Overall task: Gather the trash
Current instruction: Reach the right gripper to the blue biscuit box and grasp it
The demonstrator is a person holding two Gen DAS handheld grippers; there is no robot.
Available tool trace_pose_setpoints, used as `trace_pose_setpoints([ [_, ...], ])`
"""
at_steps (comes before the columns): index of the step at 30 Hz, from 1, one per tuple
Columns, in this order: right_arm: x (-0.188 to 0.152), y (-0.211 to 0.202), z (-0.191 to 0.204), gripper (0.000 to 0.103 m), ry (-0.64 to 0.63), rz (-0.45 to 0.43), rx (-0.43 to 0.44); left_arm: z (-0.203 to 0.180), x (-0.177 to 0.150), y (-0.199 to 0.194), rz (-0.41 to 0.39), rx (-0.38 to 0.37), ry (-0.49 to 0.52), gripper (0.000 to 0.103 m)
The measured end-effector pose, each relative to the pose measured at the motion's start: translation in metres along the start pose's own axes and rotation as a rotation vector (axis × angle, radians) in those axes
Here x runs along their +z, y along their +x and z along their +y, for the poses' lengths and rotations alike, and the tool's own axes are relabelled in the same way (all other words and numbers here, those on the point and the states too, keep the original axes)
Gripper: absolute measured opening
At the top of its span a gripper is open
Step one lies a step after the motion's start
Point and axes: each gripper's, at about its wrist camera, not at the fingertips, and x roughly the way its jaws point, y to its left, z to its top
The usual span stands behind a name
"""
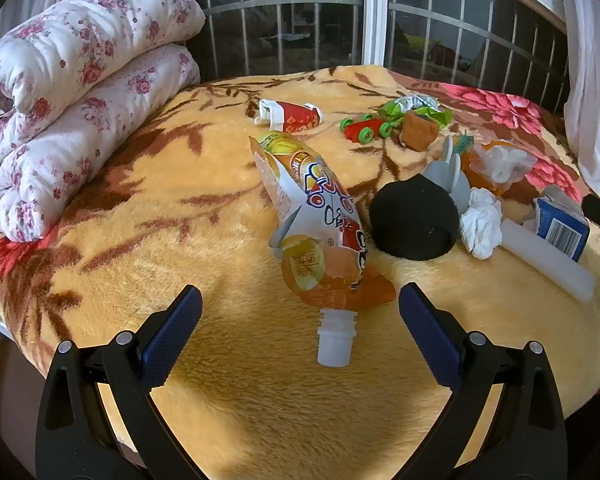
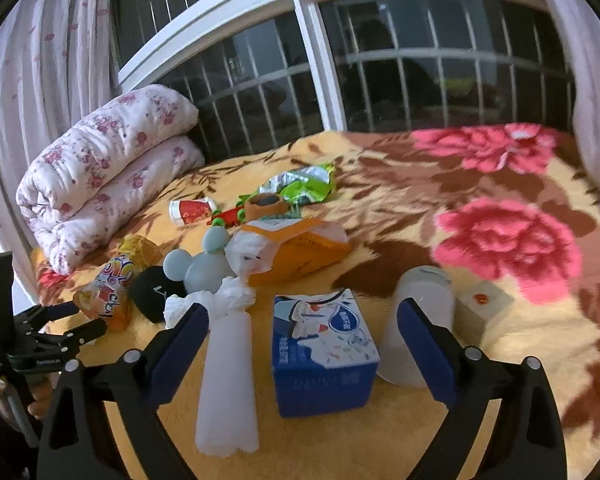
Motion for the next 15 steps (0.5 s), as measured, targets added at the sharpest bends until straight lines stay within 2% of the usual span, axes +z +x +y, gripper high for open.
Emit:
trace_pose_setpoints([
  [3,0.002,0.013,-0.007,0.093,0.032,0.043,0.028,0.004,0.000,0.001,0.005,-0.003,-0.013,0.096],
  [7,0.002,0.025,-0.011,0.082,0.059,0.093,0.052,0.005,0.000,0.002,0.009,-0.013,-0.026,0.096],
  [11,-0.002,0.041,-0.003,0.072,0.012,0.168,0.016,0.004,0.001,0.002,0.011,-0.014,-0.025,0.096],
  [13,-0.007,0.051,0.005,0.066,-0.040,0.204,-0.051,0.003,0.001,0.000,0.008,-0.010,-0.017,0.096],
  [14,-0.009,0.053,0.009,0.062,-0.063,0.211,-0.066,0.001,0.001,0.000,0.008,-0.007,-0.015,0.096],
  [15,-0.011,0.057,0.012,0.051,-0.080,0.226,-0.070,0.001,0.001,-0.001,0.006,-0.005,-0.013,0.096],
])
